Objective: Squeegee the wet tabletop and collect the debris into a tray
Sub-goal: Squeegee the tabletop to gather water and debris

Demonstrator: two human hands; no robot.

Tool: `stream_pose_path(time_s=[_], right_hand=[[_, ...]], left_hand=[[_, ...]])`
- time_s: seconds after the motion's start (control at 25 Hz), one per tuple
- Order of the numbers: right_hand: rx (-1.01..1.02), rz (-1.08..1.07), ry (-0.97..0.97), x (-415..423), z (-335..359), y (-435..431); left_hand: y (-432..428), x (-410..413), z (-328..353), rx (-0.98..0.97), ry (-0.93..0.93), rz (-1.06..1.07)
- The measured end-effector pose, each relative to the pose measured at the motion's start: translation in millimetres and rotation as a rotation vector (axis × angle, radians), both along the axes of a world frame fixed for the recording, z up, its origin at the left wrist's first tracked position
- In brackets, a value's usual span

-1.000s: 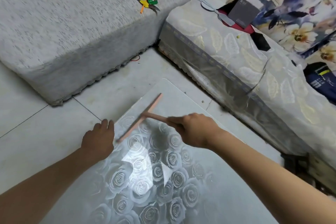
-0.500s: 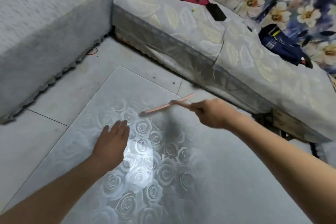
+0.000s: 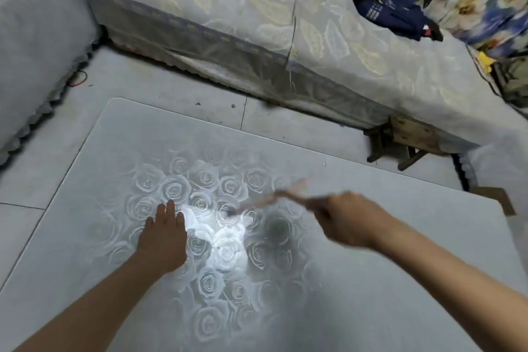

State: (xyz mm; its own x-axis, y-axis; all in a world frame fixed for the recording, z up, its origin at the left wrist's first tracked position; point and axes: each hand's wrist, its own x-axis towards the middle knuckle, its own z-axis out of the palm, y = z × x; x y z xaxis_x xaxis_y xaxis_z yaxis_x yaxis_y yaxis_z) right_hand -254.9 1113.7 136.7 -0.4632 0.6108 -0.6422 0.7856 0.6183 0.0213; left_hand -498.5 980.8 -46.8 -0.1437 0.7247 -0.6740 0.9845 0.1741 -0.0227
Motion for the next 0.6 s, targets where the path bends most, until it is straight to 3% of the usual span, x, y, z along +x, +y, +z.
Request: stream_pose_path(time_s=[0.16, 0.36, 0.48, 0.6], right_hand=[[0.077, -0.189, -0.011, -18, -25, 62], [-0.134, -0.207, 0.072, 48, -12, -32], [-0.023, -0.197, 0.024, 60, 3, 0], [0.136, -0.343, -0.008, 51, 1, 72]], left_hand=[[2, 1, -3, -0.029, 0.047, -0.024], [13, 11, -1, -0.052, 0.107, 0.012], [25, 16, 5, -0.112, 0.122, 0.048], [28, 21, 1, -0.112, 0.157, 0.053]])
